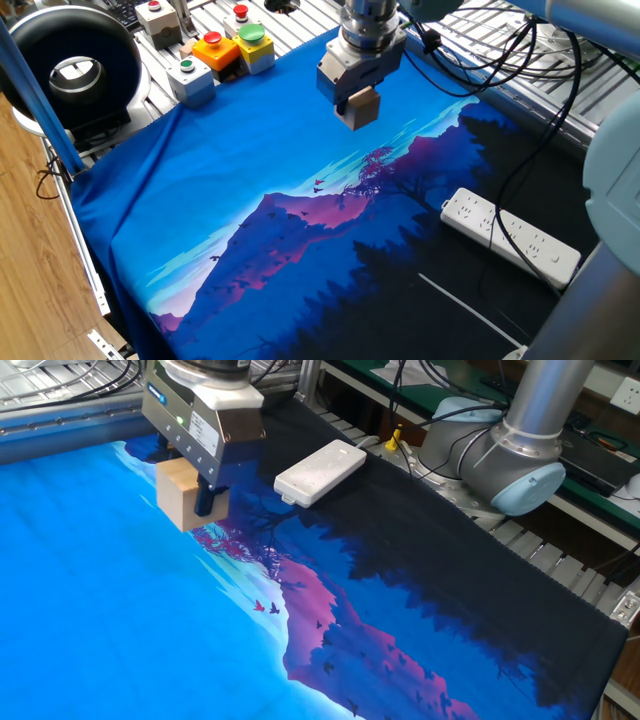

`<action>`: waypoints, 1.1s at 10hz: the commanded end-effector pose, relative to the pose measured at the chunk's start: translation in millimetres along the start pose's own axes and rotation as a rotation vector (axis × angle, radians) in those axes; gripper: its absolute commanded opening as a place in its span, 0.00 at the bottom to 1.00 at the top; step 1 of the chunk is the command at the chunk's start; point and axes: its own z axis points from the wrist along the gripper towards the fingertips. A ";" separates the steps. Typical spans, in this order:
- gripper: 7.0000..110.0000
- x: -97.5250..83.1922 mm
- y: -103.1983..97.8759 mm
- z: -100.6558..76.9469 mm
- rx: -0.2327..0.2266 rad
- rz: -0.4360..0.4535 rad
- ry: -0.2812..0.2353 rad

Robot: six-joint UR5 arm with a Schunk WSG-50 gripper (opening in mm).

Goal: Pick up the small block on the left and move it to the right

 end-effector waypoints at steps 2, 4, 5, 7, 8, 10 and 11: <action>0.00 -8.6 2.8 -0.9 -0.023 -0.005 -0.023; 0.00 -8.5 4.1 -1.3 -0.028 0.000 -0.025; 0.00 -7.0 3.2 -1.2 -0.024 0.002 -0.019; 0.00 -5.9 3.1 -1.2 -0.024 0.005 -0.014; 0.00 -5.6 2.7 -1.2 -0.022 0.011 -0.013; 0.00 -6.8 -4.8 -1.1 0.008 -0.038 -0.017; 0.00 -4.5 -1.9 -1.1 -0.003 -0.098 -0.009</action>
